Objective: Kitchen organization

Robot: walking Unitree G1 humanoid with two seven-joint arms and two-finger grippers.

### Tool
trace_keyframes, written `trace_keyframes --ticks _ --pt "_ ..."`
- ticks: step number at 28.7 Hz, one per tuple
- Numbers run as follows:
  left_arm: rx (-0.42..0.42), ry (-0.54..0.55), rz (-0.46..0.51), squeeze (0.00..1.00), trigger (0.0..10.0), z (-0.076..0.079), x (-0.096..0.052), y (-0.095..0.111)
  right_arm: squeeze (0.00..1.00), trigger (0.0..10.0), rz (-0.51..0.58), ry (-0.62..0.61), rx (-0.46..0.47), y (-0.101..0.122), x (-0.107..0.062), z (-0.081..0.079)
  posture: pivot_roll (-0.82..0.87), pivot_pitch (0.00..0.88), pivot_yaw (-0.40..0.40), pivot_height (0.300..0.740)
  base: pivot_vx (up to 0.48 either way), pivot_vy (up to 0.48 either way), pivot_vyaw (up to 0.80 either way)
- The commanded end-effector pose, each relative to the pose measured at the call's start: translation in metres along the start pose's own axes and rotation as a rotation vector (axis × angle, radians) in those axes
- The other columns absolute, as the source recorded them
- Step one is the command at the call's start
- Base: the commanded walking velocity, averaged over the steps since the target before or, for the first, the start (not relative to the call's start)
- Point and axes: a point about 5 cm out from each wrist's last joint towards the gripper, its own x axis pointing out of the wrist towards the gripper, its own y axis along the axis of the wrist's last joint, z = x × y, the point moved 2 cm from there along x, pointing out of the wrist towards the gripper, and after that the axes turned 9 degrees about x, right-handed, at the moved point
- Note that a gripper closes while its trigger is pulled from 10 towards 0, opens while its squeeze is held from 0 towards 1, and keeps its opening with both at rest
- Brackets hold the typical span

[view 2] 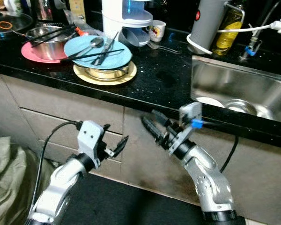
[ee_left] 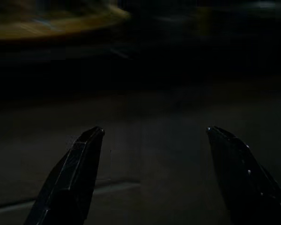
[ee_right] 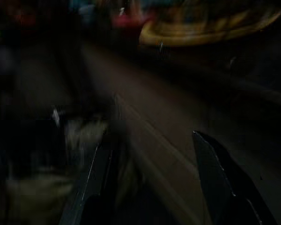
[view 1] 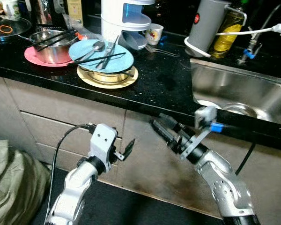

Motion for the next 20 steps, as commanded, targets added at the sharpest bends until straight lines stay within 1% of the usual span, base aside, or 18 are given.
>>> trace_keyframes --ticks 1,2,3,4,5,6,7,8,10,11,12,13,14,17,18,20 --pt "0.039 0.032 0.044 0.00 10.0 -0.007 0.003 0.013 0.00 10.0 -0.029 -0.008 -0.013 -0.003 -0.004 0.003 0.12 0.049 -0.132 0.740 0.000 0.000 0.00" --pt "0.064 0.068 0.078 0.00 10.0 -0.016 0.006 0.026 0.00 10.0 -0.041 -0.010 -0.015 -0.003 -0.006 0.005 0.12 0.049 -0.134 0.740 0.000 0.000 0.00" --pt "0.082 0.085 0.107 0.00 10.0 -0.021 0.008 0.036 0.00 10.0 -0.052 -0.016 -0.021 -0.005 -0.006 0.006 0.12 0.049 -0.134 0.740 0.000 0.000 0.00" --pt "0.082 0.085 0.107 0.00 10.0 -0.021 0.008 0.036 0.00 10.0 -0.052 -0.016 -0.021 -0.005 -0.006 0.006 0.12 0.049 -0.134 0.740 0.000 0.000 0.00" --pt "0.094 0.093 0.124 0.00 10.0 -0.024 0.010 0.042 0.00 10.0 -0.061 -0.021 -0.025 -0.006 -0.007 0.007 0.12 0.049 -0.134 0.740 0.000 0.000 0.00" --pt "0.094 0.118 0.165 0.00 10.0 -0.031 0.013 0.056 0.00 10.0 -0.091 -0.048 -0.050 -0.009 -0.008 0.012 0.12 0.048 -0.136 0.740 0.000 0.000 0.00" --pt "0.094 0.118 0.165 0.00 10.0 -0.031 0.013 0.056 0.00 10.0 -0.091 -0.048 -0.050 -0.009 -0.008 0.012 0.12 0.048 -0.136 0.740 0.000 0.000 0.00" --pt "0.100 0.148 0.221 0.00 10.0 -0.041 0.018 0.075 0.00 10.0 -0.107 -0.113 -0.095 -0.010 -0.009 0.021 0.12 0.044 -0.137 0.740 0.000 0.000 0.00" --pt "0.107 0.170 0.261 0.00 10.0 -0.049 0.021 0.089 0.00 10.0 -0.117 -0.153 -0.132 -0.010 -0.011 0.026 0.12 0.042 -0.138 0.740 0.000 0.000 0.00" --pt "0.120 0.189 0.288 0.00 10.0 -0.058 0.023 0.099 0.00 10.0 -0.121 -0.157 -0.152 -0.010 -0.013 0.027 0.12 0.038 -0.138 0.740 0.000 0.000 0.00" --pt "0.120 0.189 0.288 0.00 10.0 -0.058 0.023 0.099 0.00 10.0 -0.121 -0.157 -0.152 -0.010 -0.013 0.027 0.12 0.038 -0.138 0.740 0.000 0.000 0.00" --pt "0.128 0.196 0.296 0.00 10.0 -0.062 0.024 0.103 0.00 10.0 -0.119 -0.151 -0.154 -0.010 -0.014 0.026 0.12 0.038 -0.138 0.740 0.000 0.000 0.00" --pt "0.132 0.211 0.302 0.00 10.0 -0.070 0.025 0.106 0.00 10.0 -0.114 -0.128 -0.148 -0.011 -0.015 0.023 0.12 0.032 -0.137 0.740 0.000 0.000 0.00" --pt "0.167 0.262 0.301 0.00 10.0 -0.094 0.027 0.115 0.00 10.0 -0.081 -0.038 -0.076 -0.012 -0.019 0.010 0.12 0.031 -0.135 0.740 0.000 0.000 0.00" --pt "0.170 0.273 0.298 0.00 10.0 -0.099 0.027 0.115 0.00 10.0 -0.076 -0.020 -0.060 -0.012 -0.020 0.007 0.12 0.031 -0.135 0.740 0.000 0.000 0.00" --pt "0.147 0.293 0.288 0.00 10.0 -0.110 0.028 0.116 0.00 10.0 -0.071 -0.014 -0.046 -0.013 -0.020 0.006 0.12 0.030 -0.133 0.740 0.000 0.000 0.00"
